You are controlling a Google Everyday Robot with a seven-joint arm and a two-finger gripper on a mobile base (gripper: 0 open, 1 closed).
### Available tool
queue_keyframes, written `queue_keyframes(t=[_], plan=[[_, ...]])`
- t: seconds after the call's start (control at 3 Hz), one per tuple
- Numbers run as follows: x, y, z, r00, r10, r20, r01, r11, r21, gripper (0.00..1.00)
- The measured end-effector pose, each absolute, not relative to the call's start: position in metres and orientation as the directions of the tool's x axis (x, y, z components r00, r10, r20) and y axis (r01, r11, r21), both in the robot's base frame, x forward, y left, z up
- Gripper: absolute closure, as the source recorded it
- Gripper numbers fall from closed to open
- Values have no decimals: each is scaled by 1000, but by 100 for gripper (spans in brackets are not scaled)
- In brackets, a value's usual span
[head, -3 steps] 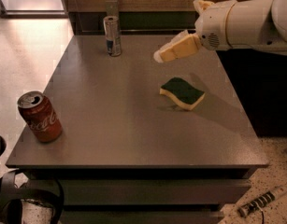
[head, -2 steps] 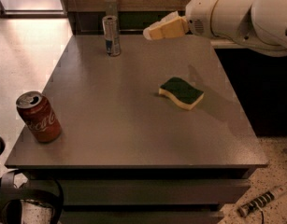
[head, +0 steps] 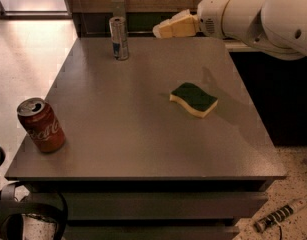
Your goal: Move redbull can near coke can
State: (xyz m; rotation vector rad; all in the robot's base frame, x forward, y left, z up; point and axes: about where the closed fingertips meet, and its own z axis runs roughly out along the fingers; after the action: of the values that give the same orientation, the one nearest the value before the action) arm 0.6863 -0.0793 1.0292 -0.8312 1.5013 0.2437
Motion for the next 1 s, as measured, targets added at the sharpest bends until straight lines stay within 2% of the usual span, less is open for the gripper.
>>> queue_keyframes(t=[0.33, 0.67, 1.0], plan=[[725, -68, 999, 19, -273, -962, -637, 738, -222, 0], [770, -34, 959, -66, -194, -979, -666, 739, -102, 0], [793, -10, 939, -96, -159, -983, -692, 721, -49, 0]])
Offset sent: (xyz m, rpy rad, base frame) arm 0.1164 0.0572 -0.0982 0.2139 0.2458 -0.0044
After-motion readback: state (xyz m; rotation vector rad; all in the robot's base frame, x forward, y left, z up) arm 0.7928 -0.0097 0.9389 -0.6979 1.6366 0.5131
